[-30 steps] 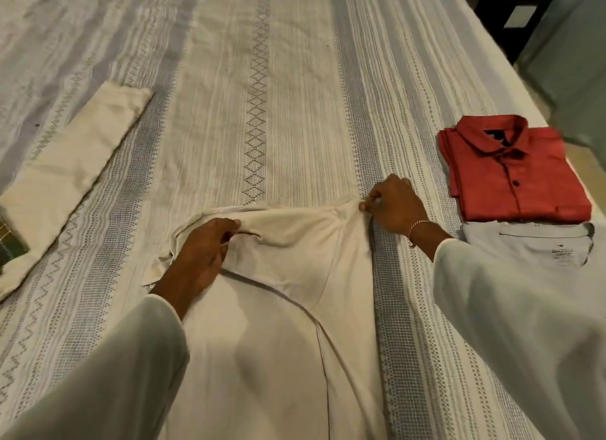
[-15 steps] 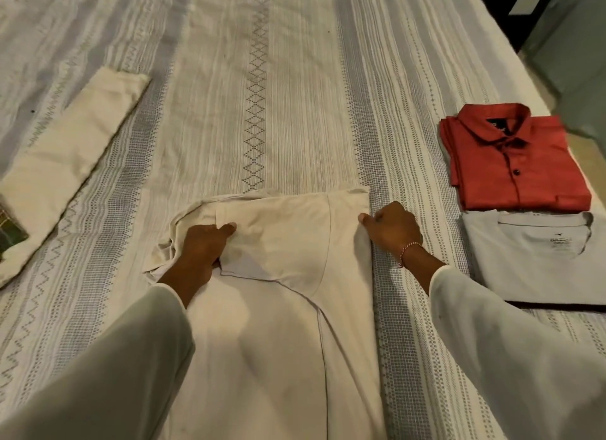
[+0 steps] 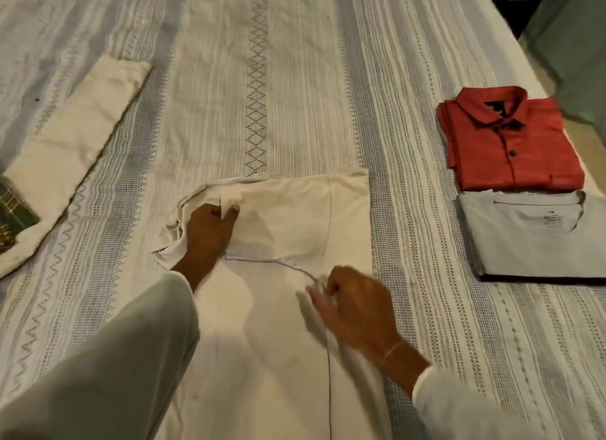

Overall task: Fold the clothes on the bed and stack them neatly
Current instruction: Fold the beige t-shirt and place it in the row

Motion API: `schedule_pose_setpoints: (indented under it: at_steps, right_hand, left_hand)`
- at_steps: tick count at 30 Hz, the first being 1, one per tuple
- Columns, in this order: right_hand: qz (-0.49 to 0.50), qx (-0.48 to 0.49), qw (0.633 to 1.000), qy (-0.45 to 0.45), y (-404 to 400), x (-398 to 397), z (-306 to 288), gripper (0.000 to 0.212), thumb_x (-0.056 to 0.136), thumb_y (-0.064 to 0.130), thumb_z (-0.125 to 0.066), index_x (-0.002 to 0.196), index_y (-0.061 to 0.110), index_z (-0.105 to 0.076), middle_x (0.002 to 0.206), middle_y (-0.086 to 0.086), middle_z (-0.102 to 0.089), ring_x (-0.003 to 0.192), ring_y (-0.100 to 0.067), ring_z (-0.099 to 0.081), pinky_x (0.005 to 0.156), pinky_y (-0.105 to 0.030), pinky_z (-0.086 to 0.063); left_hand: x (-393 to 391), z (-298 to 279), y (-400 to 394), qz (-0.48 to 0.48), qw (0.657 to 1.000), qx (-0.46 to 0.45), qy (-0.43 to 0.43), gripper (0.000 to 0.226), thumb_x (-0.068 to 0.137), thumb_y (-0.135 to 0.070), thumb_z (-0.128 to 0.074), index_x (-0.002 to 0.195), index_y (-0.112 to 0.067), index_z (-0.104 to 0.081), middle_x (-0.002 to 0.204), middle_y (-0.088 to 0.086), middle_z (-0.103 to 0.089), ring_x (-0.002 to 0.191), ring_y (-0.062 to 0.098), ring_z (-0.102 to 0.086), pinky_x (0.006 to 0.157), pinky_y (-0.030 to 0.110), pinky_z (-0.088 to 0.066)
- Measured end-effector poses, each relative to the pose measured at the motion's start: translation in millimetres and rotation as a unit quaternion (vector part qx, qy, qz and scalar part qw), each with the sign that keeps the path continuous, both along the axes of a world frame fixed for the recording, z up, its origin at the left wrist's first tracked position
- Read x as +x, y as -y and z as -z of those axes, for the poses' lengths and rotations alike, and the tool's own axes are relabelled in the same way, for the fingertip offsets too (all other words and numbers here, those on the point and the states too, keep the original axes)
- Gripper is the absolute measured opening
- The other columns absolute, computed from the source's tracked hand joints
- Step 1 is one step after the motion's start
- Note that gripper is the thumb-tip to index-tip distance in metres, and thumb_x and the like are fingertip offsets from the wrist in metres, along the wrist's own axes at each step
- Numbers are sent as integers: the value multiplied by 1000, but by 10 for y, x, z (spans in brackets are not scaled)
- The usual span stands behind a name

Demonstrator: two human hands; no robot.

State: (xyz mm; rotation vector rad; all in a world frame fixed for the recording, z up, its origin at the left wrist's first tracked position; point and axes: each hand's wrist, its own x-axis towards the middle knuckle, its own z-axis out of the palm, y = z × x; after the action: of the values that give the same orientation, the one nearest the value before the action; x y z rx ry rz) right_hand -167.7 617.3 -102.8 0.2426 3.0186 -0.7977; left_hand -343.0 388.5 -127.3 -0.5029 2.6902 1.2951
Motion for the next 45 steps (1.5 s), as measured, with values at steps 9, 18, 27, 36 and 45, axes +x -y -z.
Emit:
schedule_pose_setpoints:
  at_steps: [9,18,27,36,45]
  right_hand:
    - [71,-40,993,80,169,466,226,12,93,36,-66,98,26,-71,92,8,-71,84,-11,-66,70,-23,-49]
    - [36,-48,996,72,318,506,228,10,99,31,-55,99,24,-63,94,10,-62,87,-9,-56,74,-25,-50]
    - [-15,39,999,-16,332,397,419,33,97,47,-37,95,26,-63,95,8,-60,87,-15,-53,73,-32,-49]
    - [48,62,993,-88,-167,-900,679,56,97,25,-31,143,-2,-48,150,-23,-46,141,-37,-42,115,-52,-36]
    - [-21,144,986,86,-697,-1569,658,101,78,70,3,162,14,-1,169,-11,5,156,-26,6,123,-57,7]
  left_hand:
    - [205,-199,37,-74,981,75,162,25,87,-18,-76,86,-3,-55,87,17,-60,83,35,-62,52,33,-49]
    - [345,-268,56,-74,990,53,111,17,93,-18,-66,80,-10,-61,82,11,-63,77,44,-71,70,57,-61]
    - [375,-194,10,-85,988,87,99,33,87,-36,-76,74,-9,-63,89,9,-65,96,32,-64,97,47,-52]
    - [208,-250,-72,-131,903,363,191,23,86,-10,-76,106,-13,-66,103,10,-70,92,28,-67,82,48,-59]
    - [174,-171,-87,-51,902,411,123,33,89,-2,-61,118,-16,-68,117,9,-72,94,25,-69,70,34,-59]
